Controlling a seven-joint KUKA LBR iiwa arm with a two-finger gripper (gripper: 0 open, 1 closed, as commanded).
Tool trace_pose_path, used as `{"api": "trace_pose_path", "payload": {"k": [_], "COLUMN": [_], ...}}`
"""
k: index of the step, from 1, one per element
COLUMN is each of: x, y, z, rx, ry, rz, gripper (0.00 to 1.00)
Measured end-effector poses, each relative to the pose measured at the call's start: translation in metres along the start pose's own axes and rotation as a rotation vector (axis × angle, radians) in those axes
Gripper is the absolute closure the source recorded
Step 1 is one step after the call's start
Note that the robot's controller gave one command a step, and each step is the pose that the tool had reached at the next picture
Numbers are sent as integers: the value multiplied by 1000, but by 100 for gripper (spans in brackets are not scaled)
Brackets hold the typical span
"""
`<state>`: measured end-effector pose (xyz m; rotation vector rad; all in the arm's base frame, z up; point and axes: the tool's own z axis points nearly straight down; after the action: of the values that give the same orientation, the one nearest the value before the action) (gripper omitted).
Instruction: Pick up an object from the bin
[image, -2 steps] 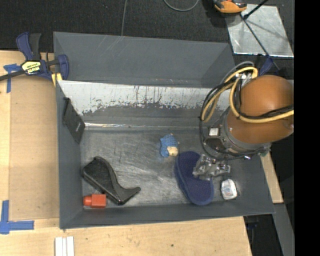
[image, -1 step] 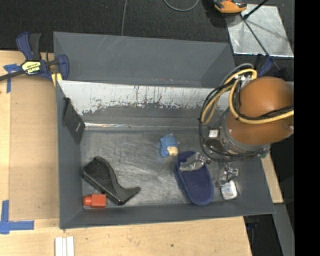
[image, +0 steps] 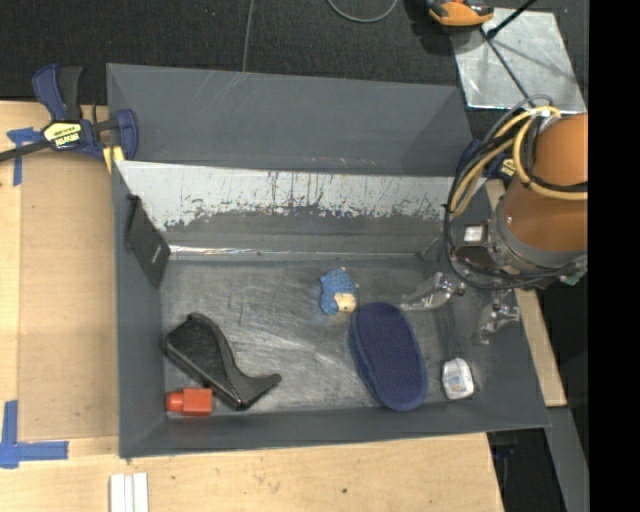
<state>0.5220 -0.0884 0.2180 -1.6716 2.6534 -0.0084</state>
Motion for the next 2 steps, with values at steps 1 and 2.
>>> {"api": "trace_pose_path", "payload": {"k": [1, 2], "x": [-68, -66], "y": [68, 66], "z": [142, 138], "rx": [7, 9], "ry": [10, 11], "rz": [-271, -264], "gripper": [0, 100]}}
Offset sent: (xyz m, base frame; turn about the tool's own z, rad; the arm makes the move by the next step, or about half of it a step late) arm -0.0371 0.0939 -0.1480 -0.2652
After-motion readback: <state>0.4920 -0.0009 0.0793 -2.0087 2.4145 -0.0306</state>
